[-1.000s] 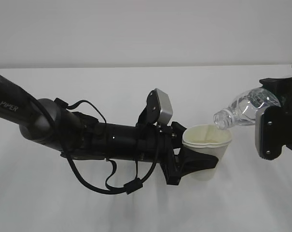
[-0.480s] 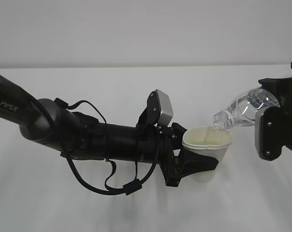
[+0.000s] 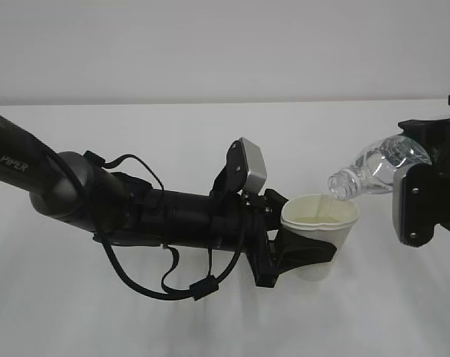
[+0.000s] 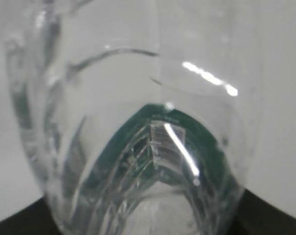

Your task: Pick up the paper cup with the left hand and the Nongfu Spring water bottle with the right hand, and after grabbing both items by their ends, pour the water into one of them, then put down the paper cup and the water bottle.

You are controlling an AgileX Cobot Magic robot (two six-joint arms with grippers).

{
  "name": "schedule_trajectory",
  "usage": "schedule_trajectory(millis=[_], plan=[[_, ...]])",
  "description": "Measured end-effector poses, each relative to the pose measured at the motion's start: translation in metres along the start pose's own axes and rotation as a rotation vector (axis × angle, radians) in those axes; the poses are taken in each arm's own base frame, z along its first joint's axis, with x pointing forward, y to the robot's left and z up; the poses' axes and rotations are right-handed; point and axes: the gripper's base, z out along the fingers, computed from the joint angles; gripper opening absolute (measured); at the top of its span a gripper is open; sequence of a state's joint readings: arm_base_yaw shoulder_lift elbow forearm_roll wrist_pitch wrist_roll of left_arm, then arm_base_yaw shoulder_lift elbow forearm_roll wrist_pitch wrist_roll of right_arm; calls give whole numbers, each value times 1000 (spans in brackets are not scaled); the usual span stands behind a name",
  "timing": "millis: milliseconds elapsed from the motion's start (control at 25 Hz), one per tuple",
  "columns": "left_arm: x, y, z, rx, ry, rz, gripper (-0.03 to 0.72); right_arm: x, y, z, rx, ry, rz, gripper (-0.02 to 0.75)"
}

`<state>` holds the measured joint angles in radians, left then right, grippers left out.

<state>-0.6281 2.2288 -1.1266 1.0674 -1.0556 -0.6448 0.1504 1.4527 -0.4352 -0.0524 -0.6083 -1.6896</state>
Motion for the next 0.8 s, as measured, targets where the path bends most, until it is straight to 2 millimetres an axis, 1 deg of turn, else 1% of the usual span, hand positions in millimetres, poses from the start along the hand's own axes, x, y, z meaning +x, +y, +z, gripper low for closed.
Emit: schedule_trajectory(millis=[800], plan=[[0, 0, 0, 0, 0, 0, 417, 0, 0, 0, 4, 0, 0, 403]])
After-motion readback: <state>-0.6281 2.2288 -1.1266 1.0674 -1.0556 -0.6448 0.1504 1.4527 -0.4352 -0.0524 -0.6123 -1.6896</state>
